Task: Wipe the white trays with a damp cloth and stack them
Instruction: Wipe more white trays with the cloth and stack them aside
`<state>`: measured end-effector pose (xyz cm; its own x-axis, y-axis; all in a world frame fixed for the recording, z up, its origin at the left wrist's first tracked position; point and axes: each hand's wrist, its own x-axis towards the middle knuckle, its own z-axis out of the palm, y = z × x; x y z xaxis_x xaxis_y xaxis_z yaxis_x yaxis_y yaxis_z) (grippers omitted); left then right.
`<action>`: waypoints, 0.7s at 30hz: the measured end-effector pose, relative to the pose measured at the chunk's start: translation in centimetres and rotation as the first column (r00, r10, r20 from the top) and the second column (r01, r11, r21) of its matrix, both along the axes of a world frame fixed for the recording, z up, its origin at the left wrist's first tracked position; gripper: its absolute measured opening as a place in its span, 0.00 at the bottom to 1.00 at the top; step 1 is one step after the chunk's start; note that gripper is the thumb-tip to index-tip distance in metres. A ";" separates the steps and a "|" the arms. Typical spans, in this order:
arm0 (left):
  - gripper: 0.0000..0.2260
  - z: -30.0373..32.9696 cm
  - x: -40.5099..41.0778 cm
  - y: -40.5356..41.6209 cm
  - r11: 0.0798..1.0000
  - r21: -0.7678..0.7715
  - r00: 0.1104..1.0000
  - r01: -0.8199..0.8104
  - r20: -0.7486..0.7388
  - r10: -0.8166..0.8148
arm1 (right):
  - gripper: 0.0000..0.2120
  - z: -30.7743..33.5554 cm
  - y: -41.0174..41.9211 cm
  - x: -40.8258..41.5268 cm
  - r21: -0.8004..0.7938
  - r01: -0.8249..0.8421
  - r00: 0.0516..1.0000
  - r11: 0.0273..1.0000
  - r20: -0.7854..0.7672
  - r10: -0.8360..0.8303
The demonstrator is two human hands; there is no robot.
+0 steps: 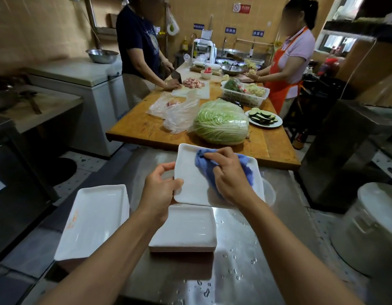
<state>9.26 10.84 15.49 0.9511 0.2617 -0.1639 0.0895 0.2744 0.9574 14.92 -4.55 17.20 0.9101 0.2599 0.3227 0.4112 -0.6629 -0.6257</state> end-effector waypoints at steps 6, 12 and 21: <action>0.13 -0.2 0.3 0.2 0.999 0.025 0.999 -0.042 0.021 0.042 | 0.20 0.5 3.4 -0.6 -0.039 -0.154 0.983 0.987 -0.106 0.149; 0.10 -1.0 0.8 0.6 0.995 0.002 0.995 -0.101 0.002 0.101 | 0.16 -1.1 2.6 -2.6 -0.025 -0.300 0.938 0.954 -0.188 0.290; 0.11 -1.4 1.5 1.0 0.981 0.070 0.983 -0.182 -0.014 0.183 | 0.16 -2.5 -1.8 -4.0 -0.185 -0.199 0.980 0.962 -0.022 0.198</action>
<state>10.77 11.84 14.04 0.8831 0.4415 -0.1584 0.0634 0.2223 0.9729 10.95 -6.36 14.68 0.8351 0.4903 0.2493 0.5445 -0.6729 -0.5008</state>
